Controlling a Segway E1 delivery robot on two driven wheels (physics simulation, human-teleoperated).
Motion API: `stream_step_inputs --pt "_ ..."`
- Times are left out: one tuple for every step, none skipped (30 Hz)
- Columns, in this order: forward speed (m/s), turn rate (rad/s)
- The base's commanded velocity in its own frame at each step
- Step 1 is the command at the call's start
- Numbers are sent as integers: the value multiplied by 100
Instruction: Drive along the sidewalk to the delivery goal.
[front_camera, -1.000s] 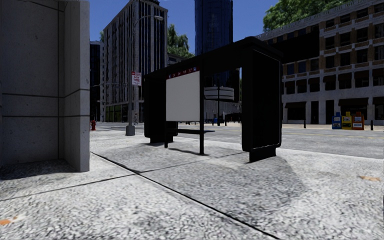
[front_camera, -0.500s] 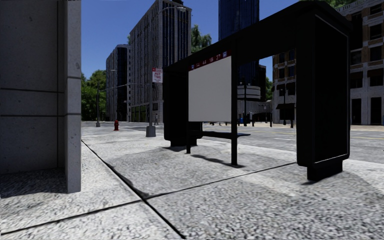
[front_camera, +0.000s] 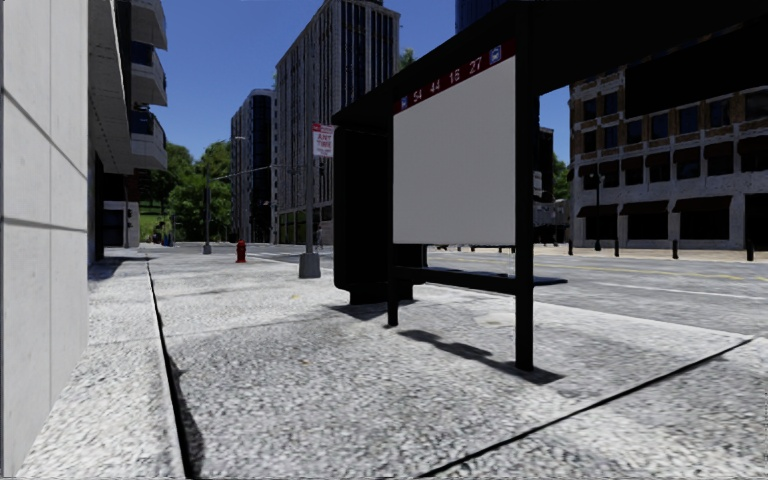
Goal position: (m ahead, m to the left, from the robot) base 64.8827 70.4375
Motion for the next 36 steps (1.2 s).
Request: stream_step_inputs --pt "200 45" --pt "200 46" --pt "200 46" --pt "200 46" --pt "200 46" --pt "200 46" --pt "200 47" --pt "200 47" --pt "200 47" --pt "200 47" --pt "200 47" --pt "200 47" --pt "200 47" --pt "200 47" --pt "200 47" --pt "200 47" --pt "200 47" --pt "200 47" --pt "200 47" --pt "200 47" --pt "200 47" --pt "200 47" --pt "200 47" --pt "200 47" --pt "200 47" --pt "200 47" --pt "200 47" --pt "200 47" --pt "200 47" --pt "200 47" --pt "200 47" --pt "200 47" --pt "200 47" --pt "200 47" --pt "200 47" --pt "200 47"
